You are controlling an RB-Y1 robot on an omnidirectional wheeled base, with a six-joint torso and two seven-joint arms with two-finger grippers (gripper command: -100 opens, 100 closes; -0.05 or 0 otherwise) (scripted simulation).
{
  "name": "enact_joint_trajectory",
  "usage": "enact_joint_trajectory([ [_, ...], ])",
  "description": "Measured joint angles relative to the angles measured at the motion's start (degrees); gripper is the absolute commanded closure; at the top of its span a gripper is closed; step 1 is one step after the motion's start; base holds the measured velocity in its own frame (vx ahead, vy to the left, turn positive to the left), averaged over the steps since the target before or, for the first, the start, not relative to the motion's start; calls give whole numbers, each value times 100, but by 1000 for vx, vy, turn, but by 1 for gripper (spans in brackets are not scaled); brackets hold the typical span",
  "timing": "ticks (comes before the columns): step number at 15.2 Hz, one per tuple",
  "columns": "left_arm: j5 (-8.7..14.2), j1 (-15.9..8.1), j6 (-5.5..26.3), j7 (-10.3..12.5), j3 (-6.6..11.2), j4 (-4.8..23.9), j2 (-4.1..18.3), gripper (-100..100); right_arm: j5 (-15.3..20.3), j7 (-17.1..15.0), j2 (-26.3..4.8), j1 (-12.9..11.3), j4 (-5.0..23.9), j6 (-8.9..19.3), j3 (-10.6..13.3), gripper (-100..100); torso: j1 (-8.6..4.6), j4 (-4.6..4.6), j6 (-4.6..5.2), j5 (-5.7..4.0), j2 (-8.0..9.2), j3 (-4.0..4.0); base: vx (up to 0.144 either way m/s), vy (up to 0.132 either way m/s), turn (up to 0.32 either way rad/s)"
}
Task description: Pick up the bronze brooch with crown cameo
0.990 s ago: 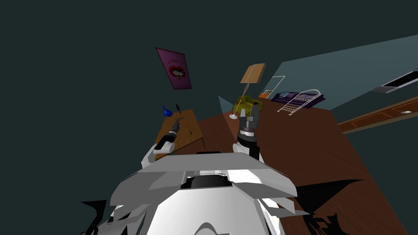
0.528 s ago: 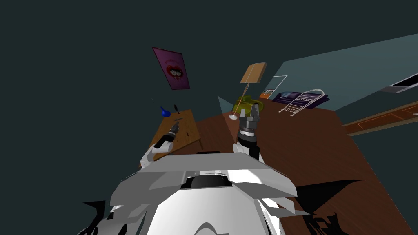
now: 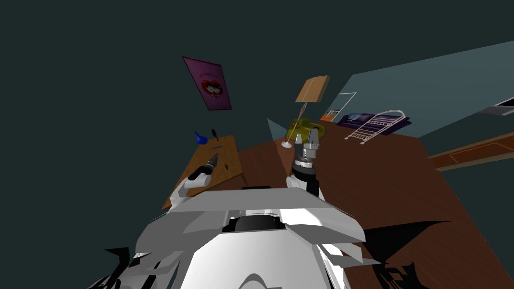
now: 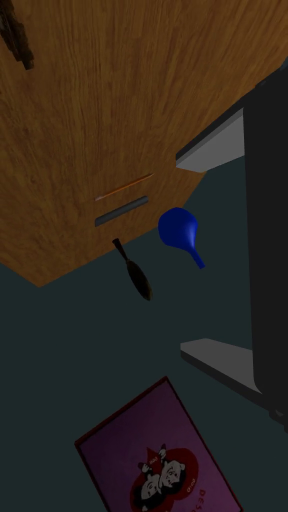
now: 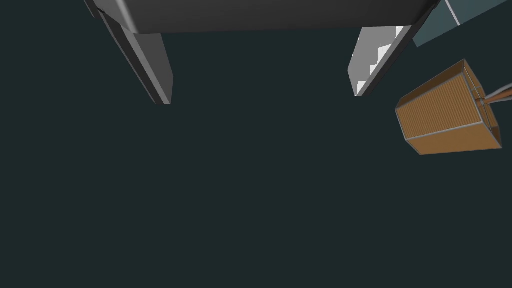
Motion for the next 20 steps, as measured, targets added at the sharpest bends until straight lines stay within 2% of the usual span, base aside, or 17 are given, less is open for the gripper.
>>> enact_joint_trajectory([
  [5,154,-95,552,-83,156,278,92,-100,0,0,0,0,0,0,0,0,-5,-1,-1,-1,-5,-3,63,-98,29],
  [10,225,-183,1073,-161,285,523,93,-100,0,0,0,0,0,0,0,0,2,-1,-1,1,-7,-3,71,-94,34],
  [14,426,-262,1560,-245,443,839,205,-100,0,0,0,1,0,0,0,0,-4,-1,-3,0,-6,-3,72,-108,93],
  [16,436,-260,1798,-268,498,885,184,-100,0,0,0,0,0,0,0,0,3,0,0,1,1,1,41,-67,55],
  [18,519,-370,2016,-306,557,1093,241,-100,0,0,0,0,0,0,0,0,13,0,-1,3,1,1,61,-74,76],
  [20,593,-381,2249,-345,634,1212,263,-100,0,0,0,0,0,0,0,0,6,-2,2,2,-12,-6,135,-102,-62],
])
